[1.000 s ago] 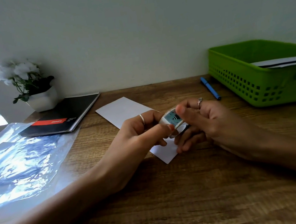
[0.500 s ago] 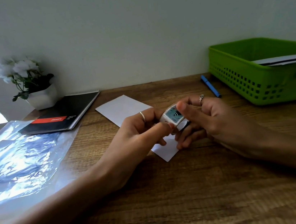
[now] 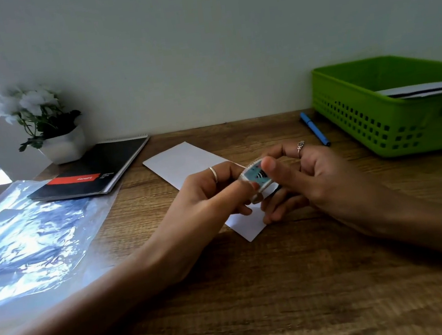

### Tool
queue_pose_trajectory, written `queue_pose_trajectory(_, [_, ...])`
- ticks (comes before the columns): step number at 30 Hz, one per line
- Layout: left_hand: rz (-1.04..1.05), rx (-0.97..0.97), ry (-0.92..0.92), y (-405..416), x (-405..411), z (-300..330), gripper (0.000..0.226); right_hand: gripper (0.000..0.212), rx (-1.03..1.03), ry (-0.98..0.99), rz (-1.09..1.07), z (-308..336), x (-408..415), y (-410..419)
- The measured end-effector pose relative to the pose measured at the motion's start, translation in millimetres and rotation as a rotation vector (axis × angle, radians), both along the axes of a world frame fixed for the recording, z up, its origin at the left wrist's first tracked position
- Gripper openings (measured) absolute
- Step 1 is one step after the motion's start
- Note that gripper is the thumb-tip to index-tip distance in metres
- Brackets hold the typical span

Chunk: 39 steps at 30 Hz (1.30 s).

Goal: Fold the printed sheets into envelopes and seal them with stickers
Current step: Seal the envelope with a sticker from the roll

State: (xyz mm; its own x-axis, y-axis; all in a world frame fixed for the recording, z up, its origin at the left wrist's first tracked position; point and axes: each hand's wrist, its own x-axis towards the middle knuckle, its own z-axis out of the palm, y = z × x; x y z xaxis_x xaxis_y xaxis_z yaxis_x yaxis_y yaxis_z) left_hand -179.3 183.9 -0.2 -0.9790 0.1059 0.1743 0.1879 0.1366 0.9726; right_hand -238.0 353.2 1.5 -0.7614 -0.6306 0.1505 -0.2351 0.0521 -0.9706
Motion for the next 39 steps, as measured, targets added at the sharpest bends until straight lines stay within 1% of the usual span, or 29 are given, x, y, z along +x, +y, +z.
queue_pose_trajectory(14, [0.059,-0.141,0.036,-0.8,-0.8,-2.0,0.018,0.035,0.047,0.056,-0.012,-0.4,0.4,-1.1])
queue_pose_trajectory(20, [0.085,-0.177,0.049,0.5,-0.3,-1.4,0.013,0.034,0.057,0.085,-0.021,-0.2,-0.2,-2.8])
queue_pose_trajectory(21, [0.098,-0.177,0.045,0.7,-0.5,-1.4,0.013,0.033,0.053,0.091,-0.026,-0.4,-0.1,-2.2])
queue_pose_trajectory(24, [0.133,-0.169,0.031,0.2,-0.2,-2.2,0.022,0.031,0.034,0.103,-0.033,-1.7,-0.5,-1.4])
queue_pose_trajectory(27, [0.126,-0.184,0.039,0.9,-0.1,-2.2,0.023,0.028,0.027,0.099,-0.030,-2.2,-1.1,-2.1])
queue_pose_trajectory(33, [0.051,-0.056,0.007,0.0,0.8,-0.5,0.021,0.029,0.001,0.043,-0.043,-3.0,-3.6,-2.5])
queue_pose_trajectory(39, [0.060,-0.102,0.002,1.0,0.0,-0.6,0.024,0.032,-0.005,-0.001,-0.035,-1.7,-4.5,-1.1])
